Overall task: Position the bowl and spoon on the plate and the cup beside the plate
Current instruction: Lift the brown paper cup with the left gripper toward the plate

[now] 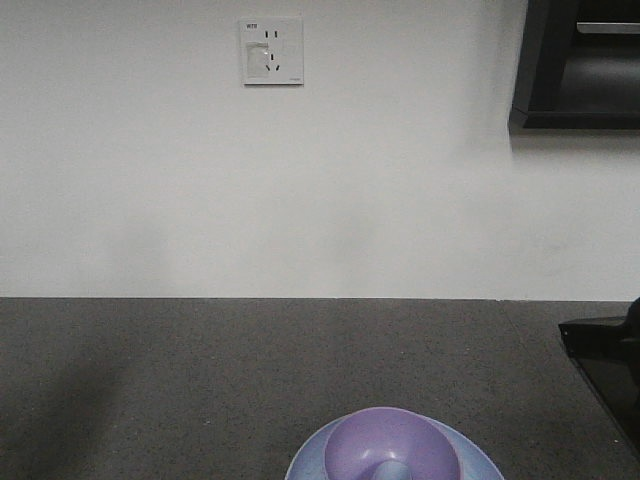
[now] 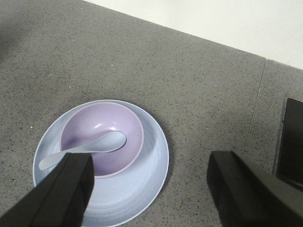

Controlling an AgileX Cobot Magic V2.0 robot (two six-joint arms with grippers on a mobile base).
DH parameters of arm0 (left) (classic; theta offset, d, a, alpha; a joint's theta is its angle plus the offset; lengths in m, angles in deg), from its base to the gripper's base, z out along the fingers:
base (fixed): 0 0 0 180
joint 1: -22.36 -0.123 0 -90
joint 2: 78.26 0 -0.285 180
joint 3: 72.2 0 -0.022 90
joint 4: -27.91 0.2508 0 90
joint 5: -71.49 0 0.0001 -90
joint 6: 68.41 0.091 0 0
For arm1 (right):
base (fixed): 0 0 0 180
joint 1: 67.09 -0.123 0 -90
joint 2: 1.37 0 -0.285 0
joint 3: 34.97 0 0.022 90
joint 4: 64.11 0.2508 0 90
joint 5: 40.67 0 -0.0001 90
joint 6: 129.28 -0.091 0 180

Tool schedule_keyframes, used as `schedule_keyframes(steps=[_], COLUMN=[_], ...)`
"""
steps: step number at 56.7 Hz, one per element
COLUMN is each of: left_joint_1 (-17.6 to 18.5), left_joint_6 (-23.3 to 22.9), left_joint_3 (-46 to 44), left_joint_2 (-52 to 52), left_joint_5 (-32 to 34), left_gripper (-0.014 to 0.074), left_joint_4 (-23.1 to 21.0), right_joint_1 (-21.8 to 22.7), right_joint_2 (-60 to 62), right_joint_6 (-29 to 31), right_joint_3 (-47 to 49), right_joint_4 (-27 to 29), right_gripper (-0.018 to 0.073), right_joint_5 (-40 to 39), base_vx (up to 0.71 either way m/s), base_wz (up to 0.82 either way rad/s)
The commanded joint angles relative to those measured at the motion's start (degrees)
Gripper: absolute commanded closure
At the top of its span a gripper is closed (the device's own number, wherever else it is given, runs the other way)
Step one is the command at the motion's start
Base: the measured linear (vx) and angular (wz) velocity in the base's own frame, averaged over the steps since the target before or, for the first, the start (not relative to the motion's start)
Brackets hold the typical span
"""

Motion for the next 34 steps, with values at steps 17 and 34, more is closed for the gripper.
schedule_keyframes(steps=[17, 34], left_joint_1=[-2.14, -4.76], left_joint_6=[-1.41, 0.23], left_joint_3=[-1.48, -1.48], left_joint_2=[-2.05, -2.05], left_joint_5=[2.75, 4.04], left_gripper=[0.0167, 0.0276], left_joint_4=[1.94, -2.73], right_joint_1=[0.33, 0.33], right_joint_2=[0.90, 0.90], right_joint_6=[0.58, 0.58], right_joint_3=[1.92, 1.92], right_joint_4=[0.29, 0.29], right_gripper=[0.0013, 0.0013], right_joint_5=[-3.98, -4.03], base_vx=[0.00, 0.00], base_wz=[0.00, 0.00])
